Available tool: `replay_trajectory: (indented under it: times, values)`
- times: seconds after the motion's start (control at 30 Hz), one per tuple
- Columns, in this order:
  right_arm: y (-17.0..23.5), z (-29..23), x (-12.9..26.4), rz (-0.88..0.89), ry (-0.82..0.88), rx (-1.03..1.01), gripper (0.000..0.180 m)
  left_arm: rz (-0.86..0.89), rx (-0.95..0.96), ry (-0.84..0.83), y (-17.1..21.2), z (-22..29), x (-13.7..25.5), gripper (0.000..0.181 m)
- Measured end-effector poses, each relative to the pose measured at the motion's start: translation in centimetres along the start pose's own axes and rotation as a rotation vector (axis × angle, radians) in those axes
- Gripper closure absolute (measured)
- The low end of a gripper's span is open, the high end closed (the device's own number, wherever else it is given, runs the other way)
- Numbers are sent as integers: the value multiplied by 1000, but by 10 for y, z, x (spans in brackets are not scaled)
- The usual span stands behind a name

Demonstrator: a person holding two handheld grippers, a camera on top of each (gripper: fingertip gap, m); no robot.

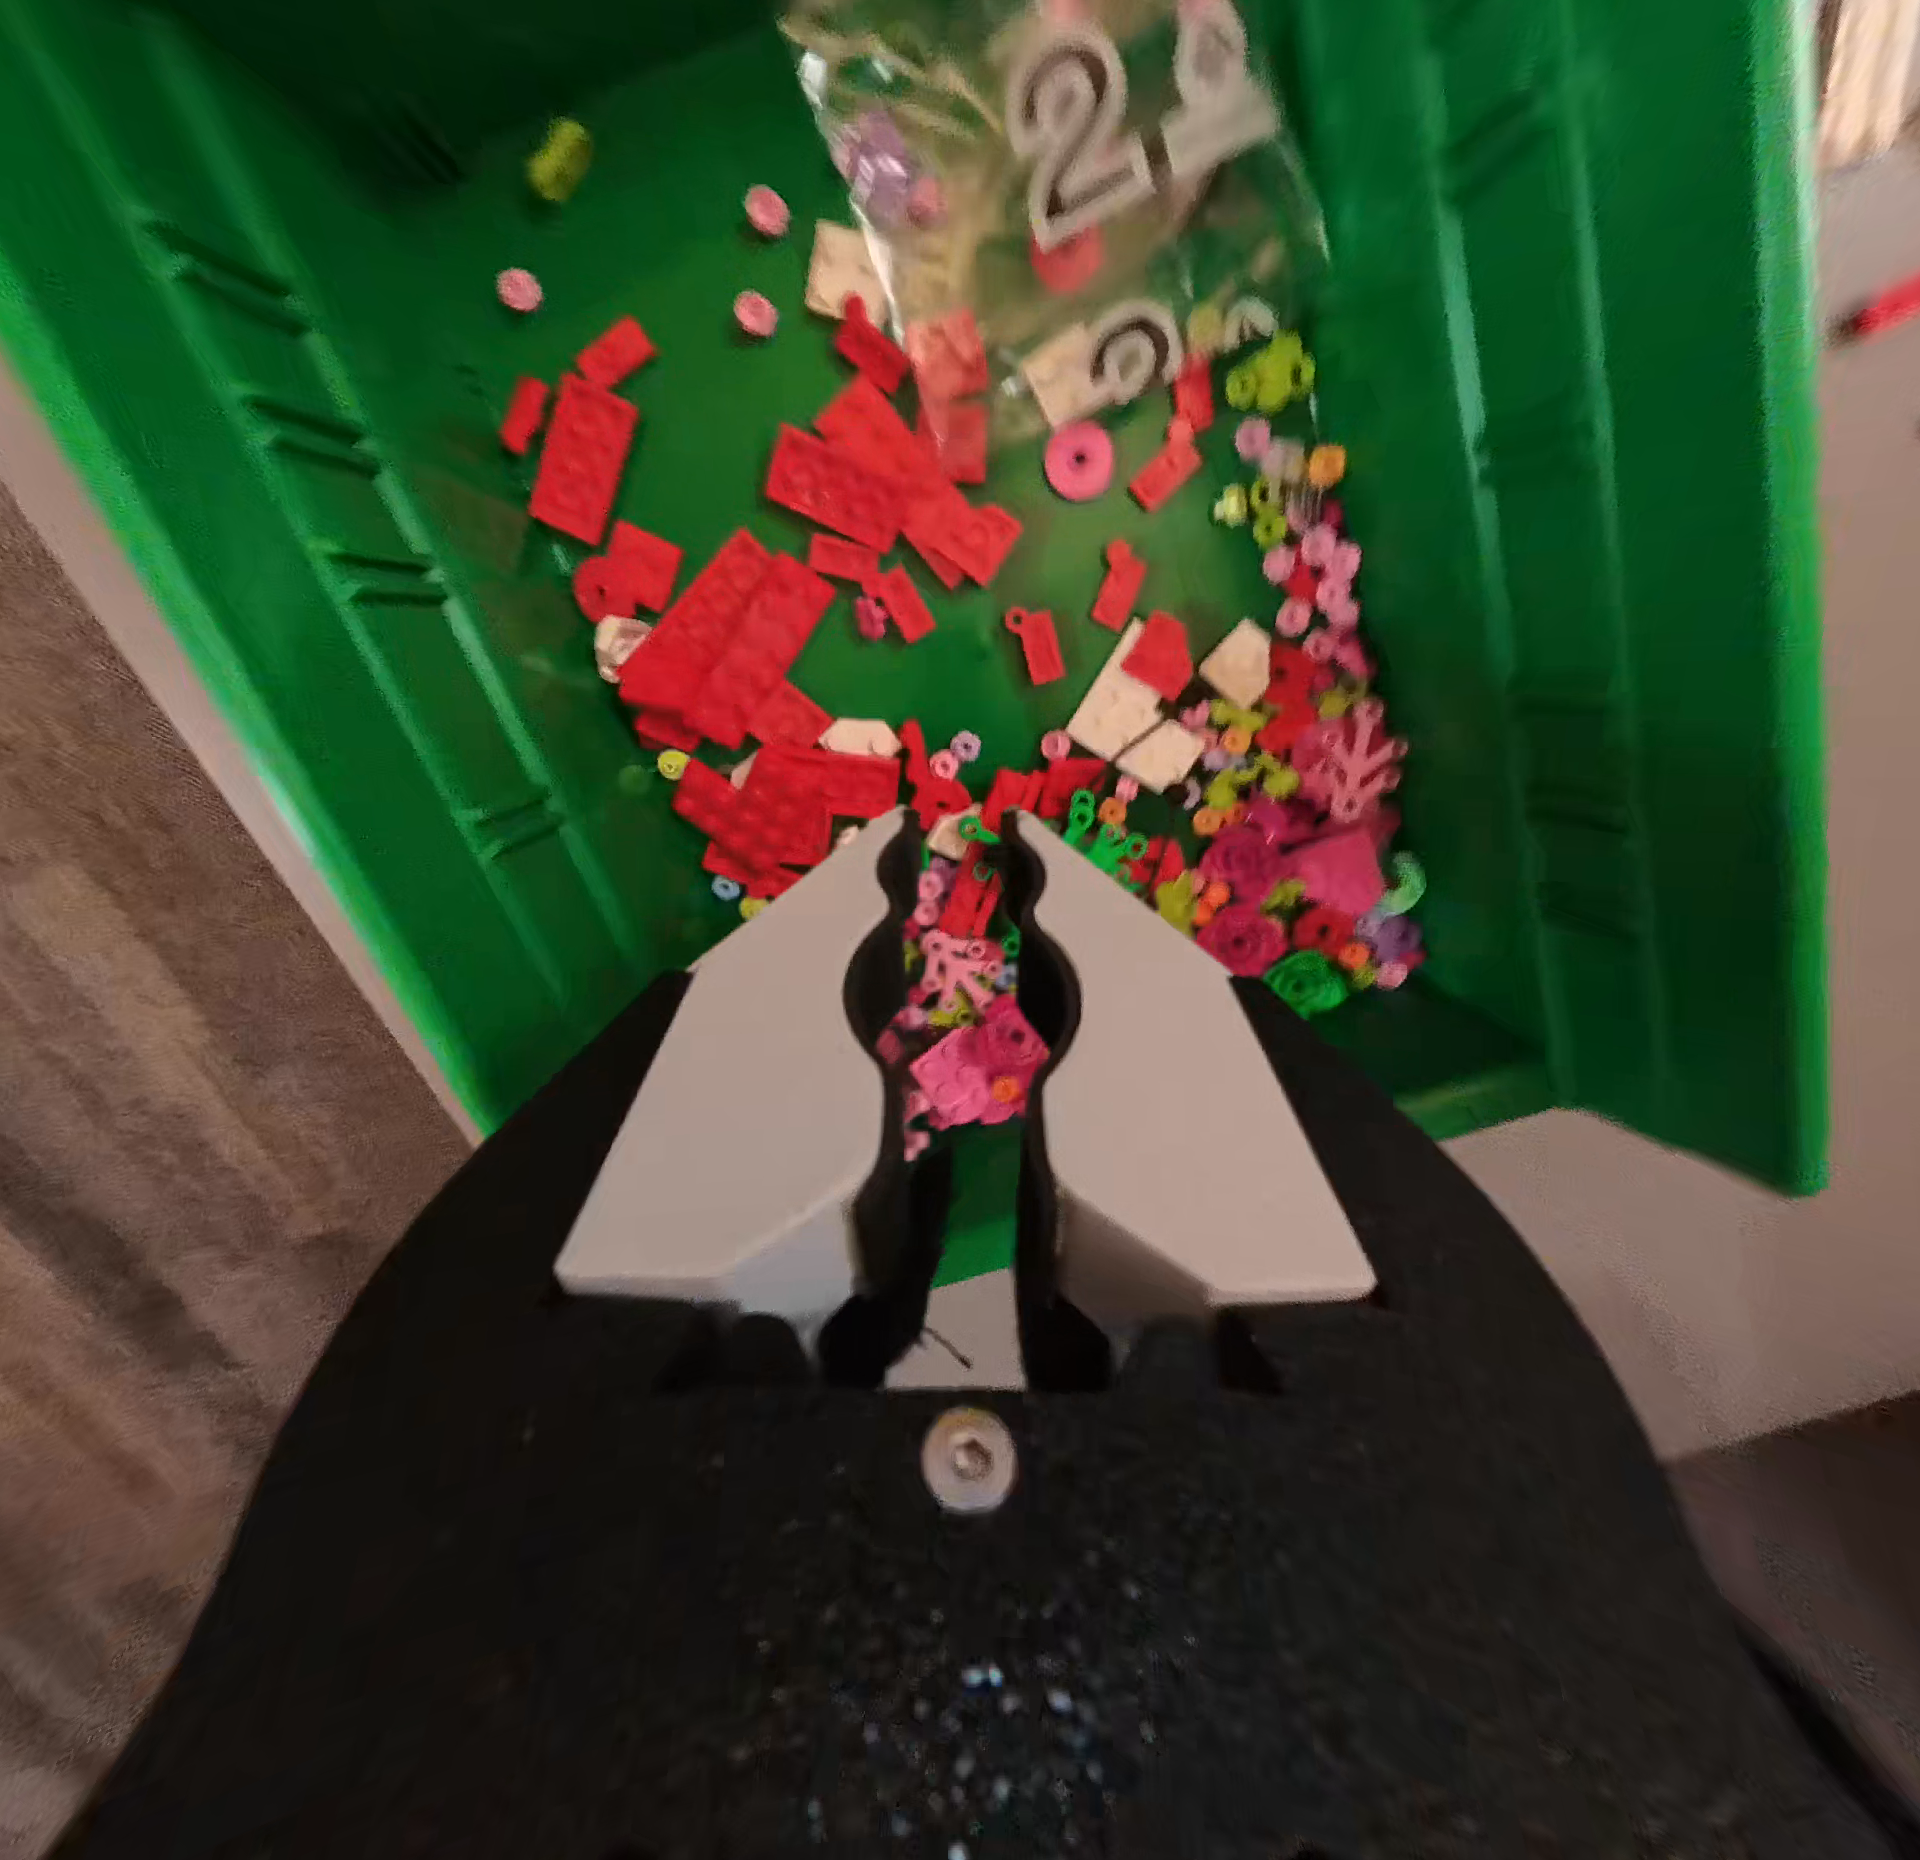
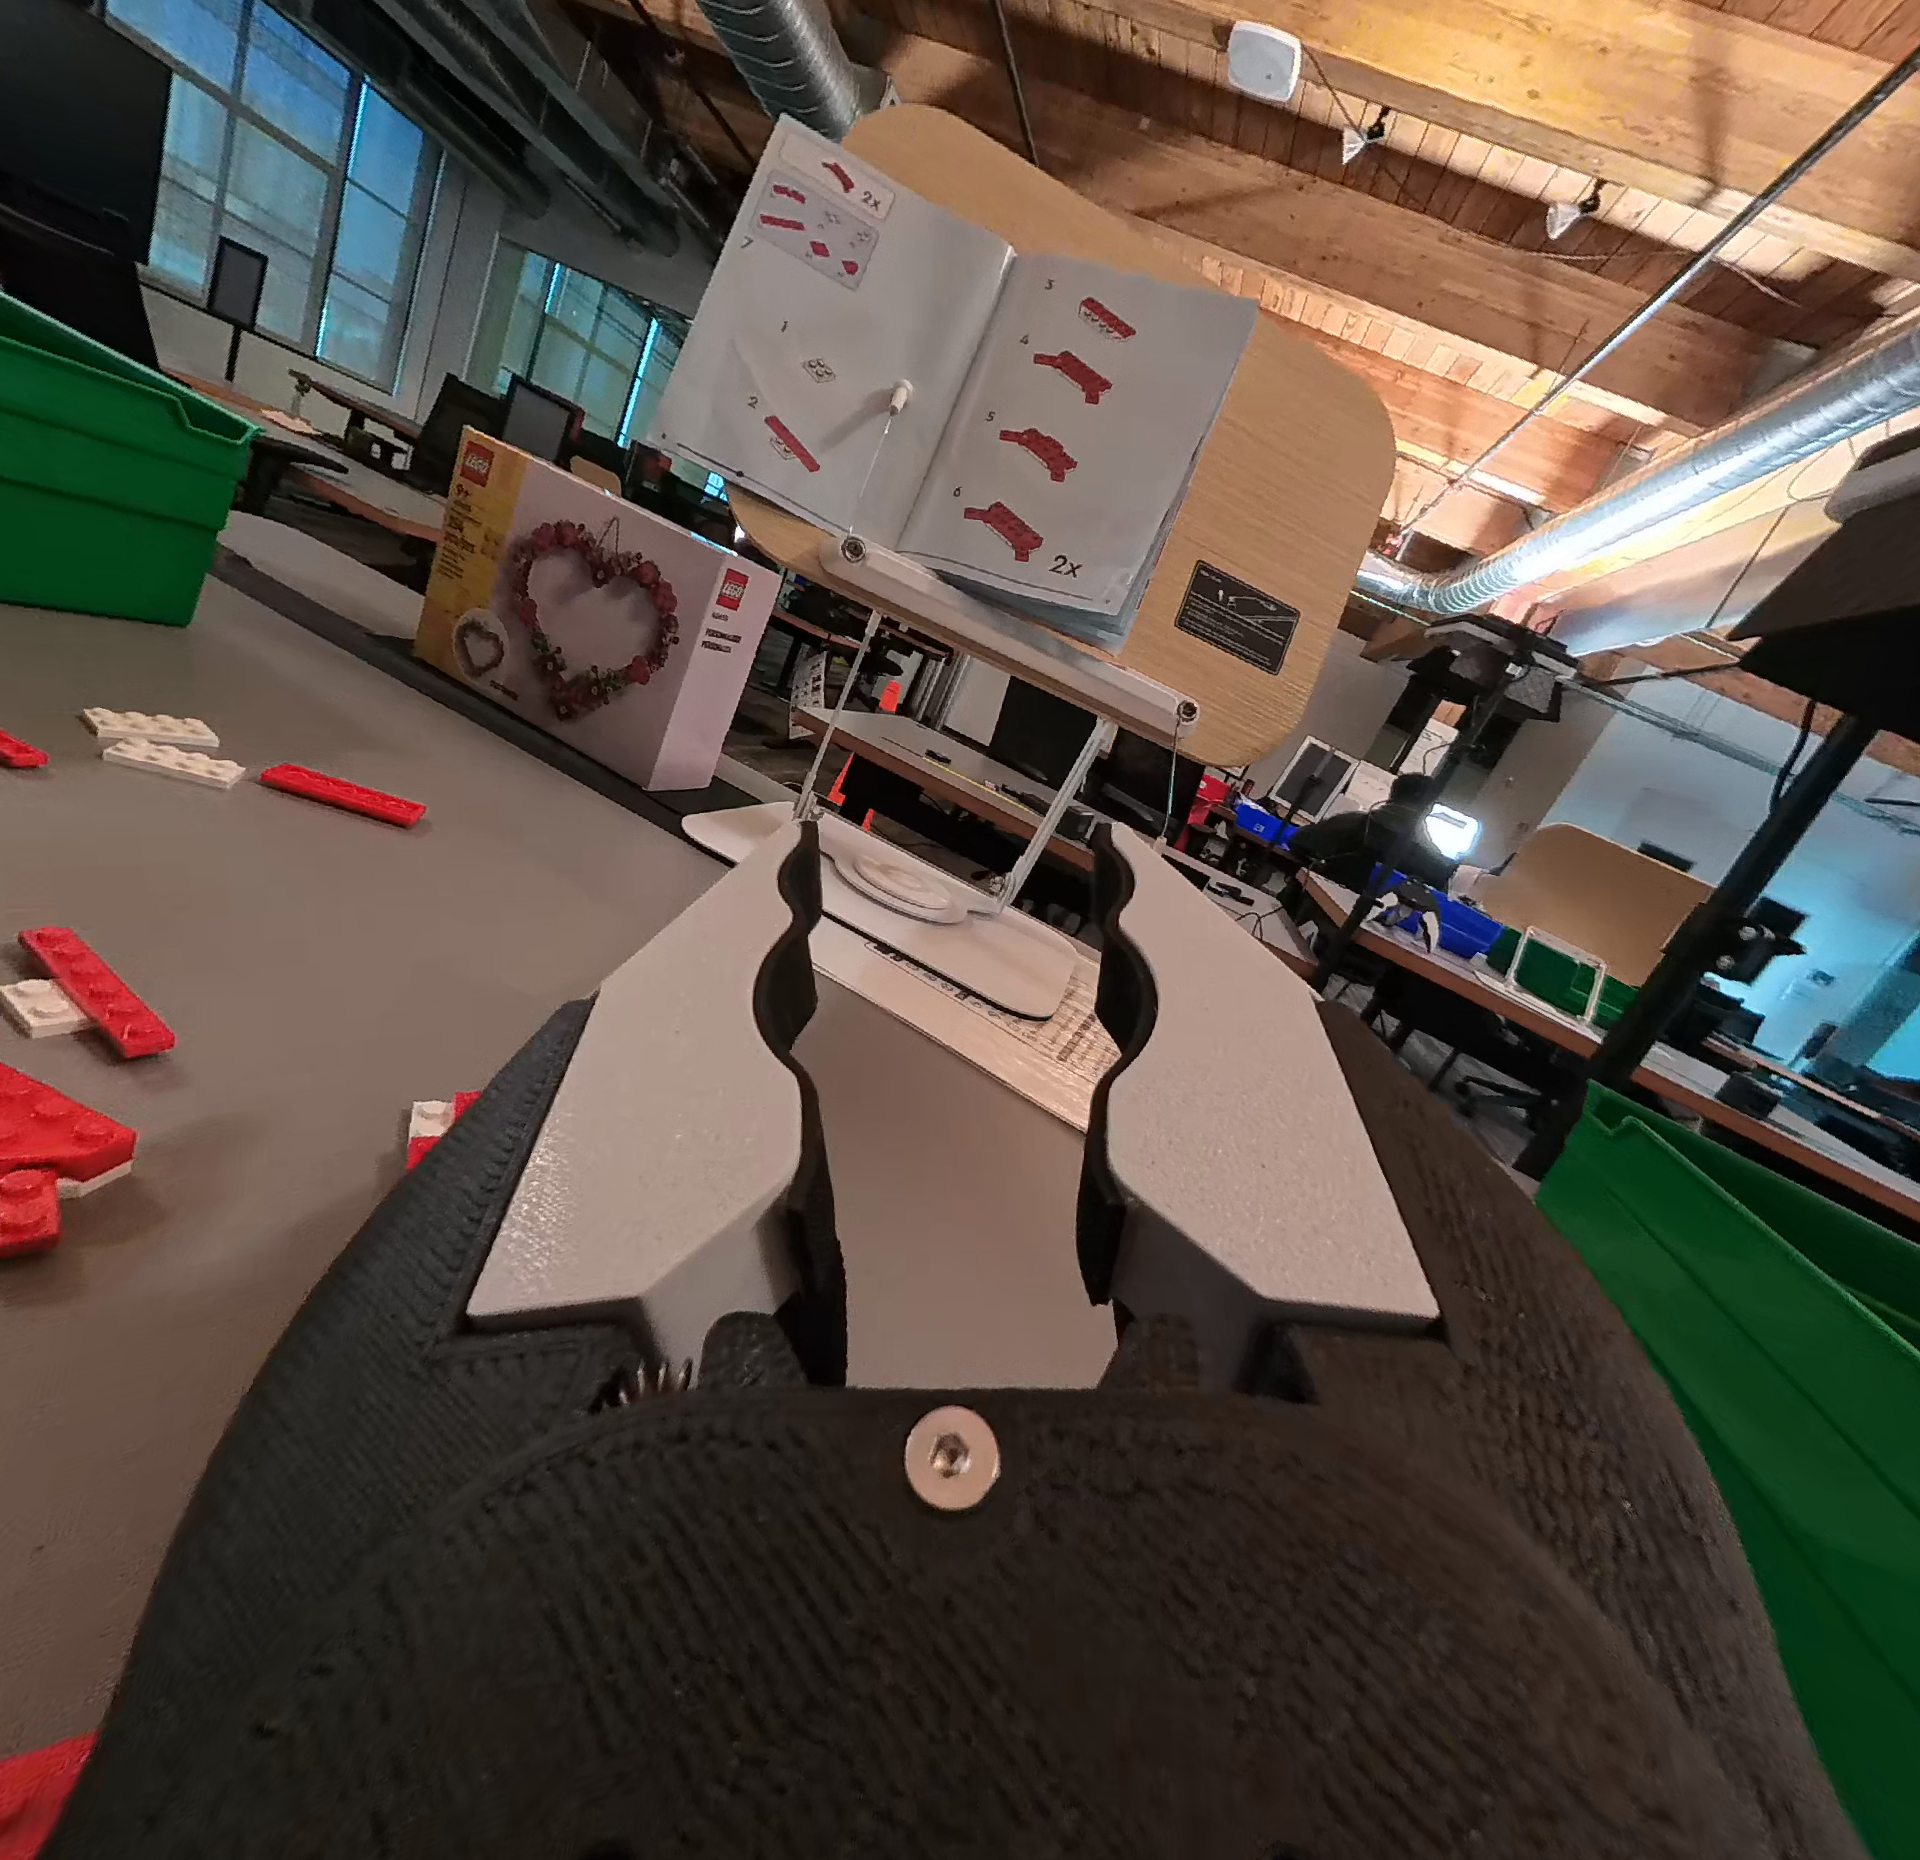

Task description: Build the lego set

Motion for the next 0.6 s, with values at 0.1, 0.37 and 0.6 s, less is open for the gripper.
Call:
replay_trajectory:
  times: [0.1,0.37,0.6]
  values:
    - [0,0,0,1,-1,1,129,-169,-349,-24,13,0,-12,174]
    - [0,-2,0,1,-11,9,130,-357,-894,-141,27,-11,-31,174]
    - [1,-5,0,-3,-22,29,131,-377,-924,-128,28,-17,-40,157]
Point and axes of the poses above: each gripper's, where its closed fingertips meet, x back along the fingers, y out of its underside, z = x × y across the jaws, the point moved 3 cm from there along x, back along the fingers, and after that the axes turned 9 degrees about y, right-handed, at the moved point
